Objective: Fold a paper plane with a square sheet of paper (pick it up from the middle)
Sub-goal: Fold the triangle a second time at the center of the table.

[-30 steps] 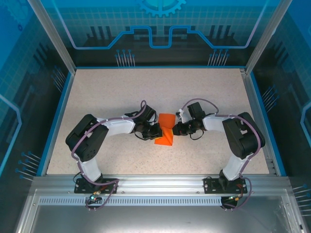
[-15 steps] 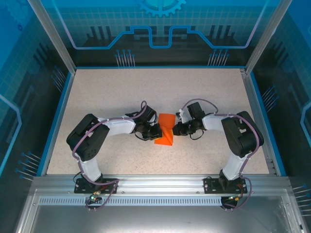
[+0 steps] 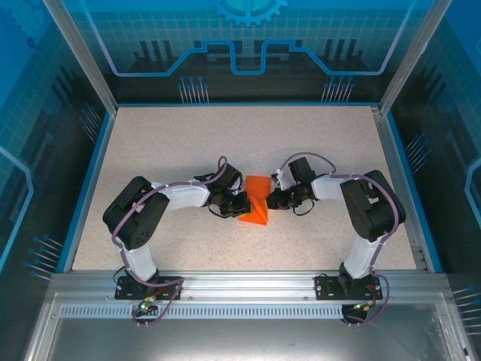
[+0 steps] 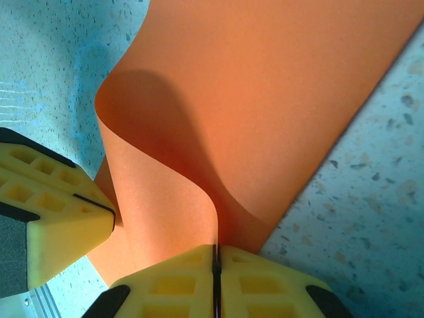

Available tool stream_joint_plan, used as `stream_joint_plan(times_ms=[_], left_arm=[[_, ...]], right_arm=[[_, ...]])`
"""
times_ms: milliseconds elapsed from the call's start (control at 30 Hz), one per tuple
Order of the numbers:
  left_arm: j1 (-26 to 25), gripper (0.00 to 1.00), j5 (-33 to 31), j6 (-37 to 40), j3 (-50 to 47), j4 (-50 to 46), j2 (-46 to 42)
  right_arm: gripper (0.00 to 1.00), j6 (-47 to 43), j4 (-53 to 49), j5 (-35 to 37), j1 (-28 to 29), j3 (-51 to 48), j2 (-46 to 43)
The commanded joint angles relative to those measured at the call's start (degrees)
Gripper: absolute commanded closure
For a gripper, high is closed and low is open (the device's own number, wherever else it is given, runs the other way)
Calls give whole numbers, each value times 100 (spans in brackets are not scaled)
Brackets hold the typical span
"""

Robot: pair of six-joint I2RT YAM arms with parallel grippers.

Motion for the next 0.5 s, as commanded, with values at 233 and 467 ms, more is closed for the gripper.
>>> stream_joint_plan(times_ms=[233,467], left_arm=[[-53,90,-56,122,28,-123,36],[-53,90,-56,97,55,-123,57]], right_arm=[[91,-113,-205,-114,-85,6,-63],[91,-138,-188,-173,-76,-26,-87]])
